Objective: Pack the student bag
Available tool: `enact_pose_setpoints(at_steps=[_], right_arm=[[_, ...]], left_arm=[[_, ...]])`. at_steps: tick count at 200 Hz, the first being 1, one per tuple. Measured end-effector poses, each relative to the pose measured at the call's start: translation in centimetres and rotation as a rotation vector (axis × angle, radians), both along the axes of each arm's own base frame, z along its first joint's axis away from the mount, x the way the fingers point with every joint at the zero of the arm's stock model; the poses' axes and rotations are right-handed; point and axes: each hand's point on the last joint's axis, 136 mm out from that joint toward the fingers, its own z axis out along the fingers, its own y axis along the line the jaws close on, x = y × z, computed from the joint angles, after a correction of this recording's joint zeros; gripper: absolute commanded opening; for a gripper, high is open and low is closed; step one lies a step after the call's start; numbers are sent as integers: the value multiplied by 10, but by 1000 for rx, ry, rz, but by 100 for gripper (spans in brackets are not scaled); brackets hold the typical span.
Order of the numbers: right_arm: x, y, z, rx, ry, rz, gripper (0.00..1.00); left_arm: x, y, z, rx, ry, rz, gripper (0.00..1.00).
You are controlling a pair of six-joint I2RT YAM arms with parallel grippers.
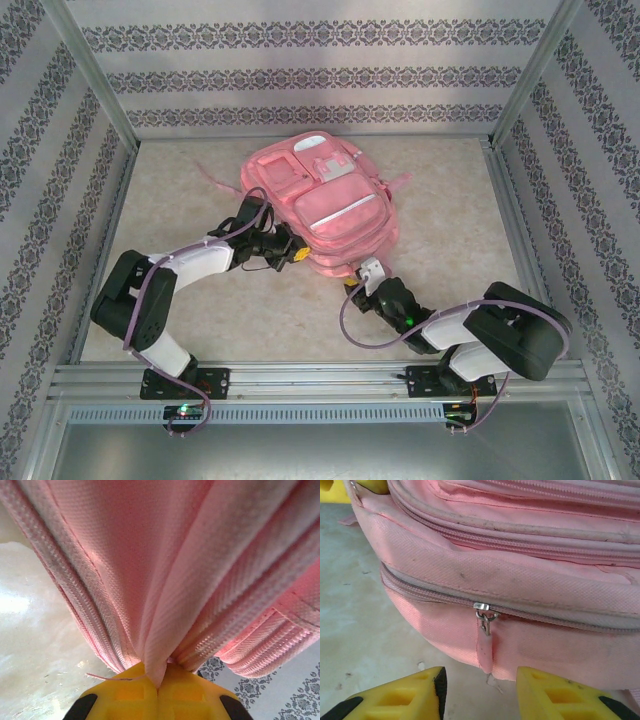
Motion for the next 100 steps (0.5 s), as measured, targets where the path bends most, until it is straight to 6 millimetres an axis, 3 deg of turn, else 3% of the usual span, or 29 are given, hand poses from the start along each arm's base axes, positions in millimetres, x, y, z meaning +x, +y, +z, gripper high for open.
enact_pose_setpoints(at_steps=[100], right_arm=[[17, -6, 5, -6, -8, -50, 42]], left_arm=[[4, -5, -3, -25, 4, -2, 0]])
